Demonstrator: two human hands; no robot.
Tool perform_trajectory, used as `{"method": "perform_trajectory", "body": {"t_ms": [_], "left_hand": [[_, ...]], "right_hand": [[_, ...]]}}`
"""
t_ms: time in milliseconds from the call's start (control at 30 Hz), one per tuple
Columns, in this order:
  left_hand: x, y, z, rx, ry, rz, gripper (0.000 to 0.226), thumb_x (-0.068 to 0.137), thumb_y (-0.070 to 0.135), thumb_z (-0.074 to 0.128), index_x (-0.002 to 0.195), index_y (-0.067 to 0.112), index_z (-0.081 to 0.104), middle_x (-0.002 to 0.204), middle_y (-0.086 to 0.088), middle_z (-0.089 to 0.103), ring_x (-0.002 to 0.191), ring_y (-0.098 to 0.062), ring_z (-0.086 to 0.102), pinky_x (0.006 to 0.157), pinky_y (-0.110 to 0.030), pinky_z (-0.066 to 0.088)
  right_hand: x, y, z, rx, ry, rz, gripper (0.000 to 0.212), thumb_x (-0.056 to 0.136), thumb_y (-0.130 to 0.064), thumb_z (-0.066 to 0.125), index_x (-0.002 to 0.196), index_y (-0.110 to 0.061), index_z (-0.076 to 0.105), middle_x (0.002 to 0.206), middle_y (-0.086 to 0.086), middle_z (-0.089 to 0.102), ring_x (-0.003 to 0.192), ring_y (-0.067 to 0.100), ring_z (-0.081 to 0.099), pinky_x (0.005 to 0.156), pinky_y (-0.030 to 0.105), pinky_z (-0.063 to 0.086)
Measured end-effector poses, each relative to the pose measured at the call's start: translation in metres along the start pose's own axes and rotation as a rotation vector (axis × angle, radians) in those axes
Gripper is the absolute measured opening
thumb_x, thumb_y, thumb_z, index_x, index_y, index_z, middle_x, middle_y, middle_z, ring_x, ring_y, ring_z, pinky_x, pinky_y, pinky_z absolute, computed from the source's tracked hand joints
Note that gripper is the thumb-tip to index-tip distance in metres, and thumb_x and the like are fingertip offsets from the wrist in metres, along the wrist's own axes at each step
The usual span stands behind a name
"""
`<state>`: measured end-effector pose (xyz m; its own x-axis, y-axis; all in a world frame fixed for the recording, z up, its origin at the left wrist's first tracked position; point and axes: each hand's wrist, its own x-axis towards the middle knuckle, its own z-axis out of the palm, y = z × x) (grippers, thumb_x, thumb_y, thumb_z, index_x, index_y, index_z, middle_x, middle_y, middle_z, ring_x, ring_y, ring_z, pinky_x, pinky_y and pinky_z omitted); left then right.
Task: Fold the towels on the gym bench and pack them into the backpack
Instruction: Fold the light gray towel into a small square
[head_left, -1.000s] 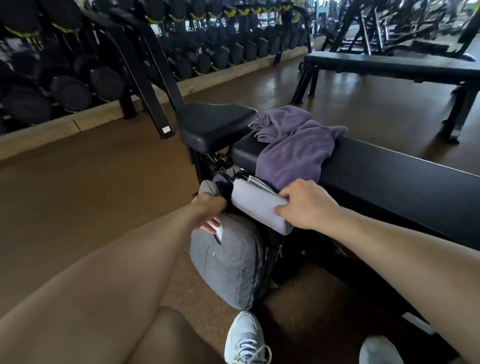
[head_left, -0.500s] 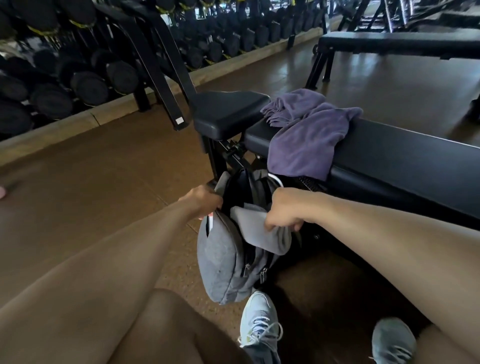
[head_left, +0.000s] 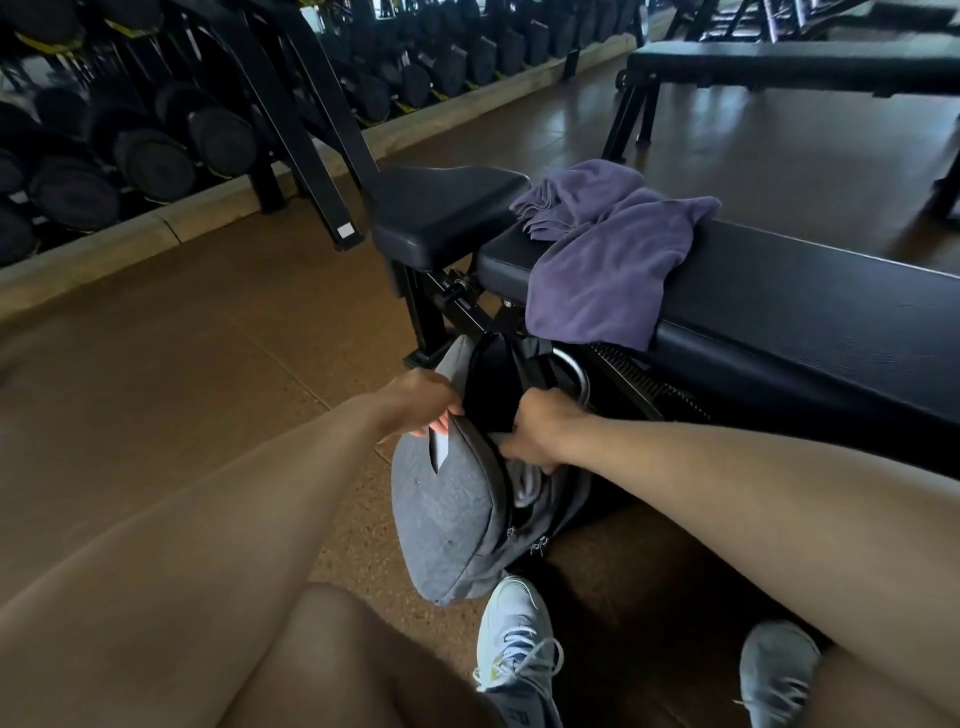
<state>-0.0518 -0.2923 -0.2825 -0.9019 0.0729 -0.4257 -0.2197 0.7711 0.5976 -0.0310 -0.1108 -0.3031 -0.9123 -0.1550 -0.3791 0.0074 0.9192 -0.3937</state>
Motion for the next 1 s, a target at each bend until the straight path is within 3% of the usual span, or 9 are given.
{"method": "perform_trajectory", "body": {"t_ms": [100, 233, 367, 433, 533, 633, 767, 900, 1000], "left_hand": [[0.004, 0.000, 0.000, -0.003, -0.045, 0.005, 0.013, 0.100, 0.017, 0.055, 0.101, 0.016, 0.068, 0.104, -0.005, 0.073, 0.096, -0.013, 0.071, 0.082, -0.032, 0.061], [0.009, -0.002, -0.002, -0.049, -0.067, -0.010, 0.013, 0.101, 0.017, 0.055, 0.107, 0.016, 0.067, 0.109, -0.007, 0.072, 0.099, -0.014, 0.071, 0.085, -0.035, 0.061], [0.009, -0.005, -0.004, -0.093, -0.144, -0.023, 0.020, 0.103, 0.017, 0.056, 0.121, 0.013, 0.063, 0.116, -0.005, 0.071, 0.102, -0.011, 0.069, 0.088, -0.035, 0.059], [0.010, -0.010, -0.007, -0.147, -0.199, -0.039, 0.022, 0.103, 0.014, 0.055, 0.124, 0.017, 0.062, 0.117, 0.000, 0.070, 0.106, -0.010, 0.068, 0.095, -0.037, 0.057], [0.013, -0.018, -0.010, -0.175, -0.226, -0.054, 0.024, 0.102, 0.012, 0.058, 0.124, 0.018, 0.063, 0.121, 0.000, 0.071, 0.108, -0.010, 0.068, 0.097, -0.038, 0.056], [0.014, -0.021, -0.010, -0.144, -0.218, -0.046, 0.023, 0.101, 0.015, 0.060, 0.124, 0.015, 0.062, 0.121, -0.003, 0.071, 0.108, -0.011, 0.069, 0.099, -0.039, 0.055], [0.008, -0.008, -0.005, -0.042, -0.165, -0.018, 0.019, 0.102, 0.025, 0.059, 0.117, 0.014, 0.062, 0.110, -0.002, 0.073, 0.109, -0.014, 0.069, 0.100, -0.041, 0.055], [0.005, 0.015, 0.004, 0.196, -0.066, -0.027, 0.038, 0.098, 0.049, 0.060, 0.100, 0.011, 0.068, 0.095, -0.002, 0.074, 0.089, -0.013, 0.071, 0.087, -0.042, 0.061], [0.001, 0.027, 0.012, 0.198, -0.158, -0.177, 0.064, 0.085, 0.072, 0.062, 0.098, 0.009, 0.067, 0.098, -0.008, 0.073, 0.091, -0.021, 0.072, 0.077, -0.042, 0.062]], "right_hand": [[0.003, 0.005, 0.008, -0.007, -0.012, 0.010, 0.029, 0.088, -0.040, 0.069, 0.082, -0.011, 0.072, 0.047, 0.003, 0.065, 0.051, 0.012, 0.069, 0.060, 0.021, 0.055], [0.006, 0.008, 0.014, 0.093, 0.162, -0.014, 0.018, 0.087, -0.027, 0.070, 0.093, -0.010, 0.073, 0.087, 0.010, 0.072, 0.078, 0.026, 0.074, 0.062, 0.025, 0.052], [-0.003, 0.017, 0.014, -0.036, -0.099, -0.021, 0.013, 0.090, -0.016, 0.064, 0.095, -0.005, 0.069, 0.066, 0.004, 0.062, 0.064, 0.015, 0.069, 0.047, 0.021, 0.047], [-0.007, 0.024, 0.014, -0.098, -0.133, -0.035, 0.015, 0.089, -0.014, 0.067, 0.099, -0.003, 0.070, 0.067, 0.004, 0.065, 0.069, 0.016, 0.071, 0.050, 0.023, 0.053], [-0.011, 0.032, 0.017, -0.044, -0.146, -0.018, 0.013, 0.091, -0.013, 0.065, 0.096, -0.008, 0.076, 0.069, 0.009, 0.074, 0.059, 0.022, 0.075, 0.063, 0.034, 0.064], [-0.018, 0.037, 0.013, -0.156, 0.046, -0.211, 0.016, 0.093, -0.022, 0.064, 0.095, -0.022, 0.080, 0.084, 0.007, 0.074, 0.077, 0.025, 0.074, 0.074, 0.036, 0.062], [-0.024, 0.042, -0.005, -0.373, 0.347, -0.468, 0.029, 0.098, -0.045, 0.056, 0.122, -0.038, 0.071, 0.117, -0.007, 0.074, 0.107, 0.019, 0.070, 0.087, 0.037, 0.056], [-0.030, 0.056, -0.033, -0.236, 0.752, -0.698, 0.022, 0.091, -0.033, 0.071, 0.112, -0.030, 0.078, 0.113, -0.013, 0.076, 0.098, 0.010, 0.074, 0.075, 0.031, 0.060], [-0.029, 0.071, -0.052, -0.335, 0.928, -0.725, 0.031, 0.087, -0.029, 0.076, 0.118, -0.023, 0.076, 0.117, -0.008, 0.075, 0.109, 0.016, 0.070, 0.090, 0.035, 0.056]]}}
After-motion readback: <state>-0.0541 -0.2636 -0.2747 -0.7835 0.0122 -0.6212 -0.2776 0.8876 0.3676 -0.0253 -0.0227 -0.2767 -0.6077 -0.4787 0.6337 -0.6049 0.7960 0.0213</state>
